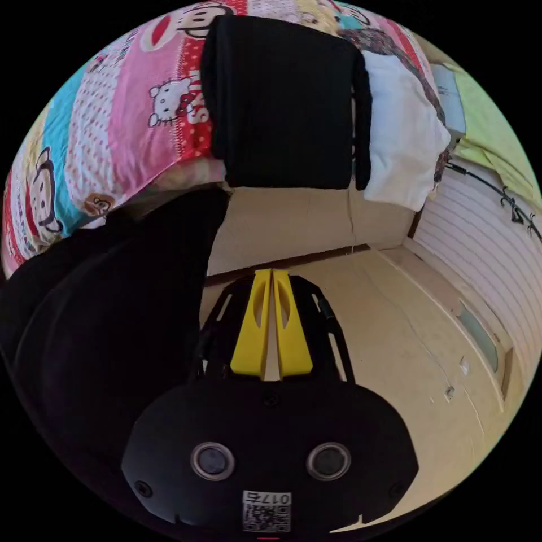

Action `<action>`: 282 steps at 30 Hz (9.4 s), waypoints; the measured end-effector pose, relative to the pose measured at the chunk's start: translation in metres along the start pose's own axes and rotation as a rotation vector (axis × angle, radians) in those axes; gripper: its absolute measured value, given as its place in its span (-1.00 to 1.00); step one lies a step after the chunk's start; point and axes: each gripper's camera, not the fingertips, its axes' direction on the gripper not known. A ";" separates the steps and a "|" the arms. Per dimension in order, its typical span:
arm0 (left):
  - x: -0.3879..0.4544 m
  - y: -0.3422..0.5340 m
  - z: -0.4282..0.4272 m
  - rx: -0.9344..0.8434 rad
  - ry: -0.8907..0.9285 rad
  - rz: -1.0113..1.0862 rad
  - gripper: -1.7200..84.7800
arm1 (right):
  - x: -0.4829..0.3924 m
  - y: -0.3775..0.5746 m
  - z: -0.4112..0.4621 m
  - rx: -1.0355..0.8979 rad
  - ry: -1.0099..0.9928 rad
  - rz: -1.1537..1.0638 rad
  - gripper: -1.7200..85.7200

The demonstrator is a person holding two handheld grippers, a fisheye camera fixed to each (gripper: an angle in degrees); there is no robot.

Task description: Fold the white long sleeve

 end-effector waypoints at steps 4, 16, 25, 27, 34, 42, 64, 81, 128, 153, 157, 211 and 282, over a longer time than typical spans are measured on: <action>0.089 -0.012 0.039 0.057 -0.025 0.020 -0.98 | 0.096 0.023 -0.018 0.357 -0.311 0.135 -0.95; 0.357 0.007 0.193 0.190 -0.441 0.511 -0.98 | 0.368 0.026 -0.022 0.699 -0.267 0.293 -0.90; 0.328 0.056 0.248 0.315 -0.350 0.665 -0.98 | 0.508 -0.049 0.055 0.436 -0.614 0.387 -0.77; 0.311 0.053 0.255 0.317 -0.309 0.651 -0.98 | 0.536 -0.032 0.071 0.487 -0.764 0.512 -0.79; 0.297 0.025 0.279 0.348 -0.033 0.672 -0.96 | 0.557 0.045 0.047 0.724 -1.196 0.034 -0.88; 0.394 -0.030 0.327 0.193 0.107 0.914 -0.73 | 0.489 0.088 -0.027 0.699 -1.519 -0.783 -0.93; 0.414 -0.254 0.549 0.029 -0.390 0.796 -0.70 | 0.572 0.069 -0.077 0.560 -1.299 -0.328 -0.95; 0.376 -0.218 0.515 -0.112 0.899 1.139 -0.98 | 0.622 0.038 -0.138 0.755 -1.306 -0.141 -0.95; 0.555 -0.386 0.608 -0.100 0.527 1.179 -0.95 | 0.567 0.023 -0.029 0.627 -1.095 0.077 -0.96; 0.514 0.005 0.244 -0.210 1.140 2.652 -0.96 | 0.410 0.219 -0.180 1.276 -1.026 -0.935 -0.91; 0.502 0.034 0.240 -0.330 1.242 2.773 -0.94 | 0.384 0.232 -0.186 1.244 -1.092 -1.034 -0.82; 0.532 0.003 0.010 1.186 0.956 1.386 -0.96 | 0.360 0.528 -0.237 1.923 -0.795 -0.523 -0.90; 0.135 0.014 -0.095 0.950 0.487 -0.118 -0.74 | 0.194 -0.161 -0.259 0.311 -0.759 -0.015 -0.80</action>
